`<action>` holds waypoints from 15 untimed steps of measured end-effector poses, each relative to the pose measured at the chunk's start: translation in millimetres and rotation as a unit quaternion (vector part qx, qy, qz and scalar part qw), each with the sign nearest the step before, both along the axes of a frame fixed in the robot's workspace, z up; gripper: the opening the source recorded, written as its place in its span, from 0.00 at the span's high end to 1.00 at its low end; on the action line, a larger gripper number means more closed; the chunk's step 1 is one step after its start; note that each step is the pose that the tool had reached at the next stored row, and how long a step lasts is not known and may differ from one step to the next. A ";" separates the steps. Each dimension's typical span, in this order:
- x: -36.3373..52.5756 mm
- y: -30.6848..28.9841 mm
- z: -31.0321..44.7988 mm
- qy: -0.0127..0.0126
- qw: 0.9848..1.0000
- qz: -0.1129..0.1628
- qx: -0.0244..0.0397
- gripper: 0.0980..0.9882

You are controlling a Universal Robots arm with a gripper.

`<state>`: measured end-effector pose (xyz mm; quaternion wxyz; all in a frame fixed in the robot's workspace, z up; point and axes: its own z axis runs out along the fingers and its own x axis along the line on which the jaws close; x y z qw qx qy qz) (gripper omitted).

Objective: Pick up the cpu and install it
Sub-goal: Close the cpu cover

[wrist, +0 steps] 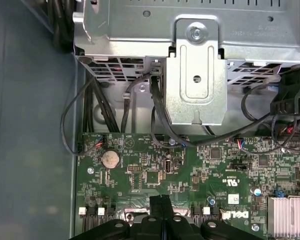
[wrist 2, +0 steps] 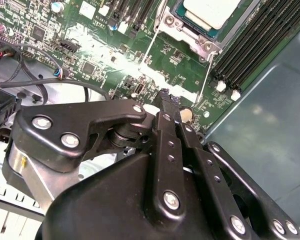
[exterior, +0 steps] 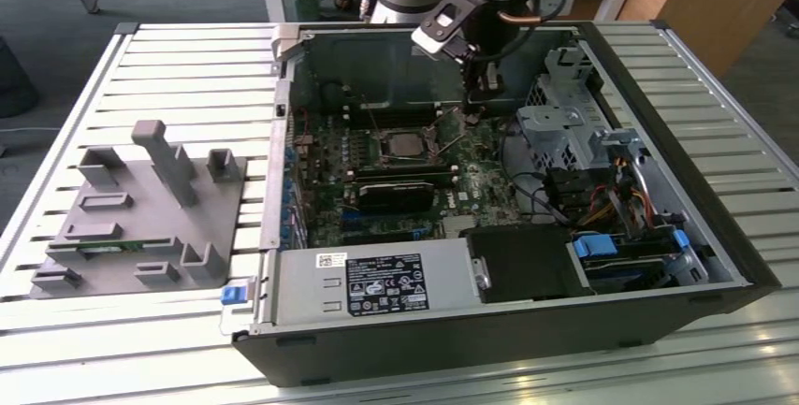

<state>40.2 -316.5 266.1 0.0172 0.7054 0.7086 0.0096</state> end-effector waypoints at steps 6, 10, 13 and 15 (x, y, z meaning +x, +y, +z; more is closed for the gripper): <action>5.1 0.5 -0.7 0.000 1.000 0.000 0.000 0.99; 11.4 1.3 -3.2 0.001 1.000 0.000 0.000 0.99; 13.7 1.6 -7.9 0.002 1.000 0.000 0.000 0.99; 13.8 1.7 -11.7 0.002 1.000 0.000 0.000 0.99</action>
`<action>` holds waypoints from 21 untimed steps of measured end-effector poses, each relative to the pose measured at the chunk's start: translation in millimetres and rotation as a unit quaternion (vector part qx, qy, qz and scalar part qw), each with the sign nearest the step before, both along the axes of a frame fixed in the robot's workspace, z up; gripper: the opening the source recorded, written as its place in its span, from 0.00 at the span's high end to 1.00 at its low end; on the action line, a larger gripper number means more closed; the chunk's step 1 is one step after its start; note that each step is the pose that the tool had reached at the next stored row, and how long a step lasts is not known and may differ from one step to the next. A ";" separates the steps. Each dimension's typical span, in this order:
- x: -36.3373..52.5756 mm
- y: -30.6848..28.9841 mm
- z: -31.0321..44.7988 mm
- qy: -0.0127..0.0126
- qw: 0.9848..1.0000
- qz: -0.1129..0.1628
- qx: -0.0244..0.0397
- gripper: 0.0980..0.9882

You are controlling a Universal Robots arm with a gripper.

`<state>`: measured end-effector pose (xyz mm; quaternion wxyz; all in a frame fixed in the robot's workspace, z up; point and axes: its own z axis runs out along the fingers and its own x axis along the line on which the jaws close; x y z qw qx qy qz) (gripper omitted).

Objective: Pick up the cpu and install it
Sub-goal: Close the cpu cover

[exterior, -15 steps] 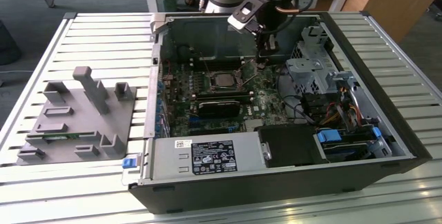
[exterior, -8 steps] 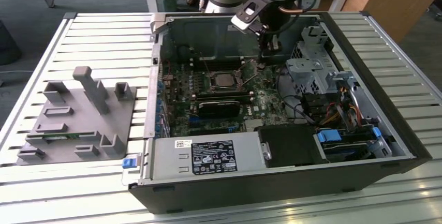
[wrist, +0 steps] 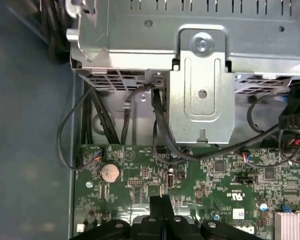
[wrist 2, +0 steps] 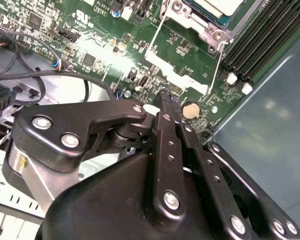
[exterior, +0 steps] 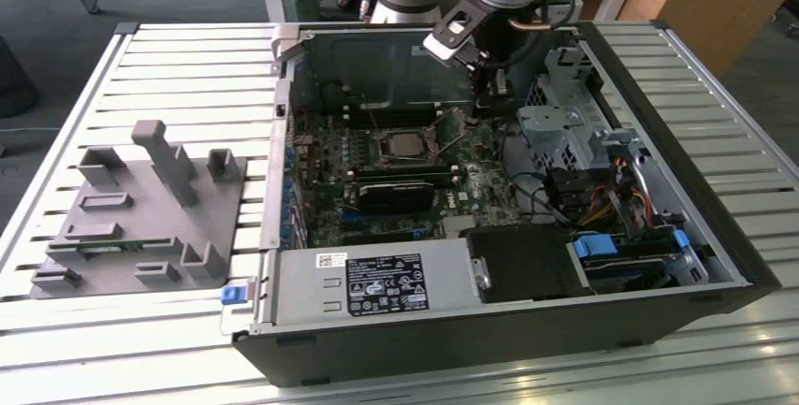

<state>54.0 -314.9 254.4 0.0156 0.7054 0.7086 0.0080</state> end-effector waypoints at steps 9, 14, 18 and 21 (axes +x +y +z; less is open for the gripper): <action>0.5 0.7 -11.7 0.002 1.000 0.000 0.000 0.99; -0.9 1.2 -11.8 0.002 1.000 0.000 0.000 0.99; -3.0 1.2 -10.9 0.002 1.000 0.000 0.000 0.99; -4.3 1.2 -10.2 0.003 1.000 0.000 0.000 0.99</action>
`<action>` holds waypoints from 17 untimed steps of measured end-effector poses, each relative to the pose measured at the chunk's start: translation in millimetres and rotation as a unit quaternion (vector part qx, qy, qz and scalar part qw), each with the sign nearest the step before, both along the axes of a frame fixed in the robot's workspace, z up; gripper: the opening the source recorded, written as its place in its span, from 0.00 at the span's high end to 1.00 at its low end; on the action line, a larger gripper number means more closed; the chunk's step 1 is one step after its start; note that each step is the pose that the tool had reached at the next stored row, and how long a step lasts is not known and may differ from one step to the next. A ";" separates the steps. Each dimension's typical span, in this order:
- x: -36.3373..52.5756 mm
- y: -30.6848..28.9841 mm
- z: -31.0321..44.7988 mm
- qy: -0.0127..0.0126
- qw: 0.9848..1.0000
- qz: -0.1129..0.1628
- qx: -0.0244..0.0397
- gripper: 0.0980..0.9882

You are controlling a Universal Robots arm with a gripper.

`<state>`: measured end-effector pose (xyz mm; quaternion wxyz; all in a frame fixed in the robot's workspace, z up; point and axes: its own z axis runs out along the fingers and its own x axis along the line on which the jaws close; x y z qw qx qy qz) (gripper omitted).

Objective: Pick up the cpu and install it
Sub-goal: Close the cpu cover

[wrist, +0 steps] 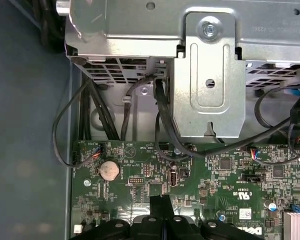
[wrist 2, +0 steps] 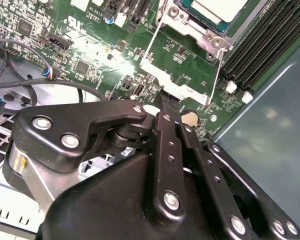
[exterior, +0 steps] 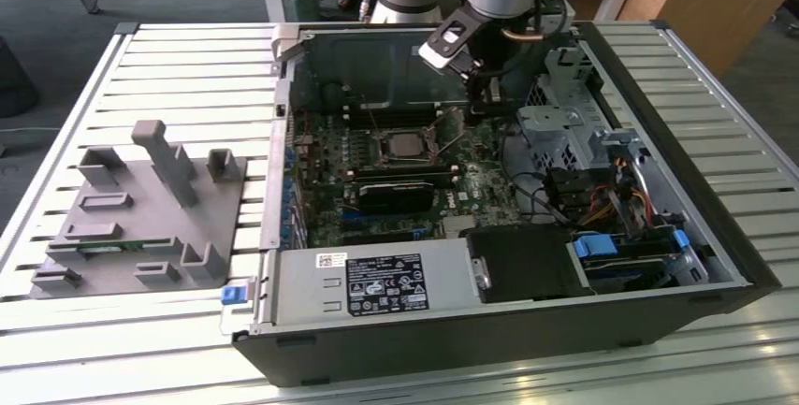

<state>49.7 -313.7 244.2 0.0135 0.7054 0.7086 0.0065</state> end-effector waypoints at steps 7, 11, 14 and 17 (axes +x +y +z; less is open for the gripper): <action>-4.9 0.0 1.5 0.000 1.000 0.000 0.000 0.99; -7.9 0.0 1.5 0.000 1.000 0.000 0.000 0.99; -10.2 0.0 1.5 0.000 1.000 0.000 0.000 0.99; -12.5 0.0 1.5 0.000 1.000 0.000 0.000 0.99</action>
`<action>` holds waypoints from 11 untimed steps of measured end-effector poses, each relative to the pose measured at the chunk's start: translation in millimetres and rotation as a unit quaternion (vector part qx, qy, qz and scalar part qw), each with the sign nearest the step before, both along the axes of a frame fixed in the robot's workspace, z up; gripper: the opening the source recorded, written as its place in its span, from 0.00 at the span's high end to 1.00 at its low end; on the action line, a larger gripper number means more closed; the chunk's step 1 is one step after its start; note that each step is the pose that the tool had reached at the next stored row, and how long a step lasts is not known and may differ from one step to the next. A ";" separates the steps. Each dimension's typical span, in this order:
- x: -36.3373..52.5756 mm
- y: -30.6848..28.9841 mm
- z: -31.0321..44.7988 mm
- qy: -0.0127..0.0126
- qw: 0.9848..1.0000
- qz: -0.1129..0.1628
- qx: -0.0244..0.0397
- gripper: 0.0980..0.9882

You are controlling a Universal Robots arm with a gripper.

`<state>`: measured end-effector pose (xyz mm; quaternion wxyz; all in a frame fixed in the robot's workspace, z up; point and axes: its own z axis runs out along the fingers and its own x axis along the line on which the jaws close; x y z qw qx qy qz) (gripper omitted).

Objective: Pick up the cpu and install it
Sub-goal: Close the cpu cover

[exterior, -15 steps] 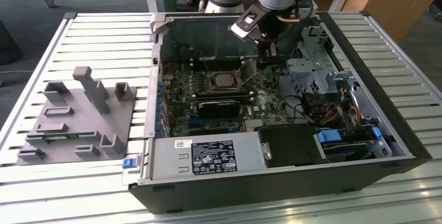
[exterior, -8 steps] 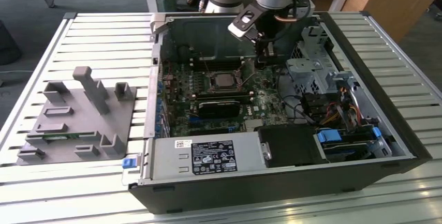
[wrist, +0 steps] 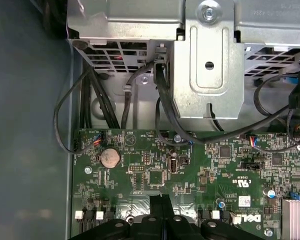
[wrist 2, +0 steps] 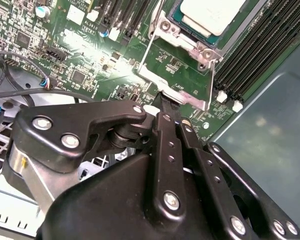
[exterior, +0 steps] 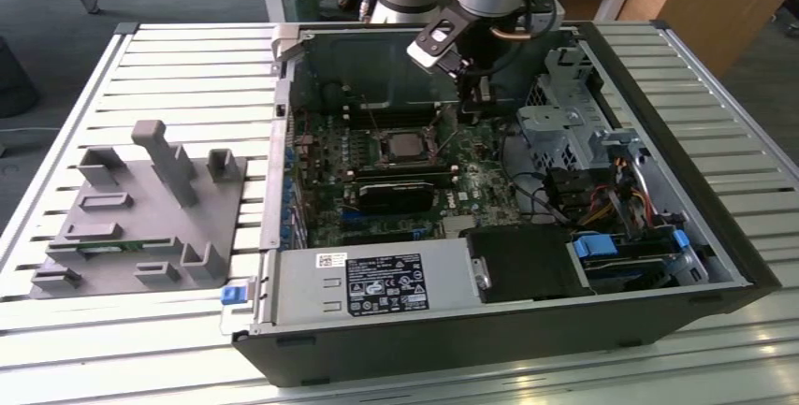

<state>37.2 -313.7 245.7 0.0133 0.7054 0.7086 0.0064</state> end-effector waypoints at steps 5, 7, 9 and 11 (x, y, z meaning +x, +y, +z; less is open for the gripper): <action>-3.5 0.0 0.0 0.000 1.000 0.000 0.000 0.99; -5.2 0.0 0.0 0.000 1.000 0.000 0.000 0.99; -6.6 0.0 0.0 0.000 1.000 0.000 0.000 0.99; -7.8 0.0 -0.2 0.000 1.000 0.000 0.000 0.99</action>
